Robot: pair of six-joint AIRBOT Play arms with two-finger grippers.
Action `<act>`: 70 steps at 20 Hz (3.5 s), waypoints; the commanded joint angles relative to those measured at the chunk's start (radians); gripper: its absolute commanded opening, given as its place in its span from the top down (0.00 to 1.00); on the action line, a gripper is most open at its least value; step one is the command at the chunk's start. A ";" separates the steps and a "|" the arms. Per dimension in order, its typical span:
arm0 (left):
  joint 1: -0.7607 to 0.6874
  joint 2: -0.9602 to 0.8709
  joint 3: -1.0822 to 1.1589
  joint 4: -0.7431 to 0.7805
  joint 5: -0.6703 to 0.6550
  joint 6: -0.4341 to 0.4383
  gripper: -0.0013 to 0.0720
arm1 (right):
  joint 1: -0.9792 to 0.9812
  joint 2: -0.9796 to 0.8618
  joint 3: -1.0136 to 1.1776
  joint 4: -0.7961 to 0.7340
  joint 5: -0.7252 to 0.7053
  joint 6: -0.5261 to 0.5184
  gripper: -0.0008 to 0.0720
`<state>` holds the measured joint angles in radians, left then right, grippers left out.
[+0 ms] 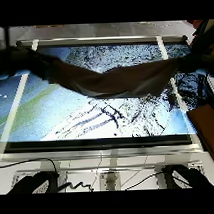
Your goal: Fold the clothes and pants, and hang the long-sleeved shirts on hangers.
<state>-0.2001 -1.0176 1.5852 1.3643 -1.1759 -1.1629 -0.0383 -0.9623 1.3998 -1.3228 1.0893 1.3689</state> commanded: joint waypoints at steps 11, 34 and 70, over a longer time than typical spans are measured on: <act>0.015 -0.016 -0.631 0.129 -0.037 -0.131 0.11 | 0.001 0.001 -0.555 -0.045 0.279 -0.043 0.97; 0.509 -0.178 -0.988 -0.349 0.184 0.175 0.20 | 0.001 0.002 -0.554 0.087 0.116 -0.043 0.97; 0.607 0.402 -0.166 -0.635 0.115 -0.043 0.96 | -0.060 0.454 0.168 -0.085 -0.158 0.037 0.97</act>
<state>0.4061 -0.6456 1.4246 0.6674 -1.0435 -1.0786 -0.0975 -0.5369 1.5654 -1.4097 0.9741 1.4036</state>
